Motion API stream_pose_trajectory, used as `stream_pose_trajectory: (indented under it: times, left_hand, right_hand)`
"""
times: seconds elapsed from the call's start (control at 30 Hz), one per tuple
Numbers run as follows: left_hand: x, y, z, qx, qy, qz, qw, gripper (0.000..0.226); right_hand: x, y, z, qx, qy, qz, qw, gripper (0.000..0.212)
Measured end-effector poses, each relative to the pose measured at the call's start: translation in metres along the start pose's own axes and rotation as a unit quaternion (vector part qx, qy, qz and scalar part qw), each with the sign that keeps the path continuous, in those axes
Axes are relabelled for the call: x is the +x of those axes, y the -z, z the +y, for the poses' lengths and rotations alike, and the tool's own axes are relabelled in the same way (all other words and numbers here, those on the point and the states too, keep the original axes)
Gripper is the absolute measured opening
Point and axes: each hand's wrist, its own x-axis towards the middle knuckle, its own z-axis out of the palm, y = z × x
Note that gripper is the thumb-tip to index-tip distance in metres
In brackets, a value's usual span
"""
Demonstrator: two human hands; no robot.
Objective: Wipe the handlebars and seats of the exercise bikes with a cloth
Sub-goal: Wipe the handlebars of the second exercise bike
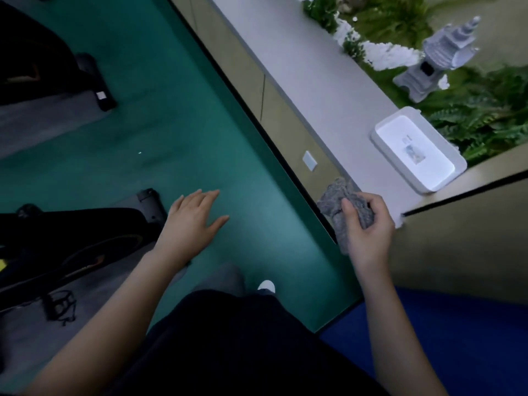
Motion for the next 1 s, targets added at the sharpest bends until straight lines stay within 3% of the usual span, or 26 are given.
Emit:
stream_pose_trajectory:
  times: [0.27,0.73,1.0]
  left_hand:
    - [0.053,0.025,-0.046,-0.021,0.112,0.031,0.993,0.056]
    - [0.227,0.106,-0.141,-0.062,0.134,0.069,0.987,0.055]
    - [0.253,0.114,-0.183,-0.092,0.232,0.08,0.965,0.057]
  right_hand:
    - [0.084,-0.089,-0.023,0.004,0.011,-0.111,0.994,0.022]
    - [0.227,-0.266,-0.119,-0.01,0.079,-0.165,0.983,0.009]
    - [0.285,-0.343,-0.15,-0.028,0.091,-0.274,0.957,0.011]
